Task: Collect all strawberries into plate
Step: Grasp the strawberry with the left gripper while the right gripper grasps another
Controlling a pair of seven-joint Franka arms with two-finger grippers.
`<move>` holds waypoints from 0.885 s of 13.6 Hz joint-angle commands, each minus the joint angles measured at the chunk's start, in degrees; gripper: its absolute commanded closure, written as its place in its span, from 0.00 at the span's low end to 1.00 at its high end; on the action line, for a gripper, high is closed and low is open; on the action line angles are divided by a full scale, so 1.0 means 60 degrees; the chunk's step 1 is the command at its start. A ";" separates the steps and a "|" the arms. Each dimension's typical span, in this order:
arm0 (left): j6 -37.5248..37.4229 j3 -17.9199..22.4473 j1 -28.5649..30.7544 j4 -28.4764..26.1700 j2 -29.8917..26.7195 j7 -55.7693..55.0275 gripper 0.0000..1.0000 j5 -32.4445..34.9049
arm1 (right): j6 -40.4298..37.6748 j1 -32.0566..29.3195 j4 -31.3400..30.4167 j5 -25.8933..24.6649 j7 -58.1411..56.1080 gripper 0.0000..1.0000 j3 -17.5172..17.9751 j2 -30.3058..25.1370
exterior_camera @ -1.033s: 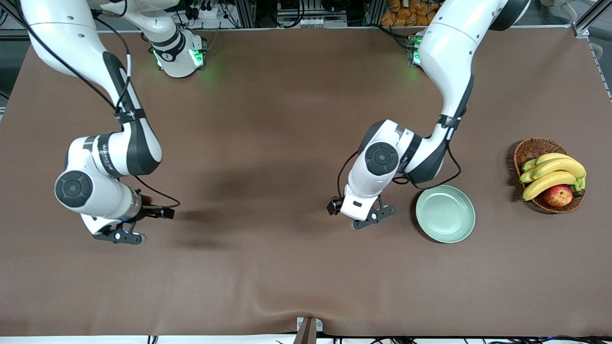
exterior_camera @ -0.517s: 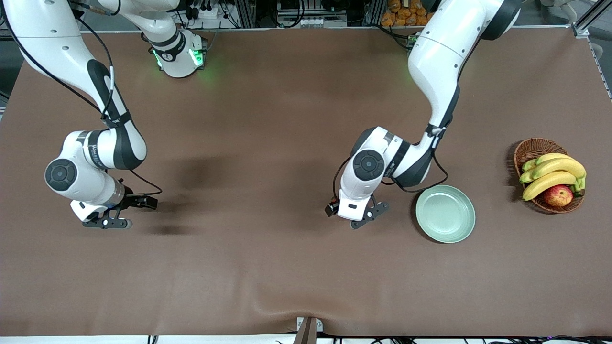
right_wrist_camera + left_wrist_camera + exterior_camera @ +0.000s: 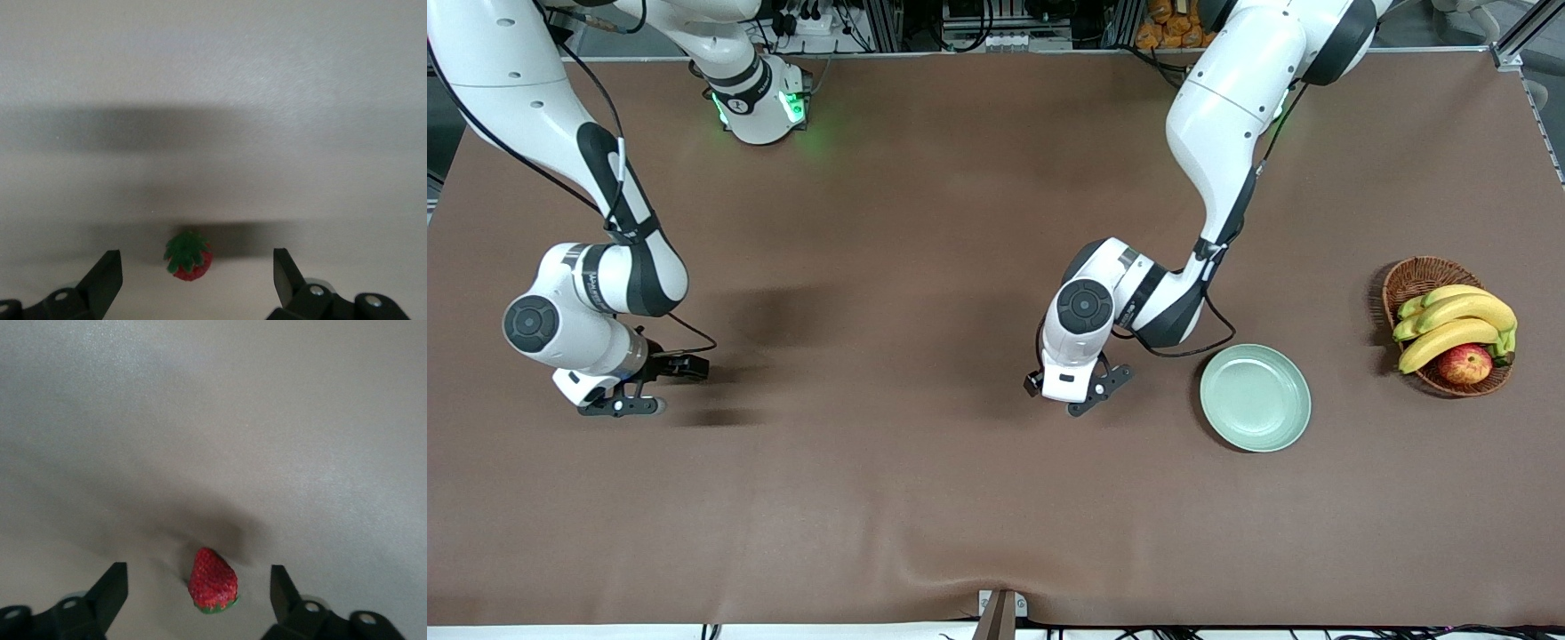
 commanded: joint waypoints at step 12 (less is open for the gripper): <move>0.0178 0.0010 0.0702 0.0260 -0.0481 0.0753 1.00 0.0279 | 0.0231 -0.0151 -0.0109 -0.0033 -0.0569 1.00 0.0170 0.0377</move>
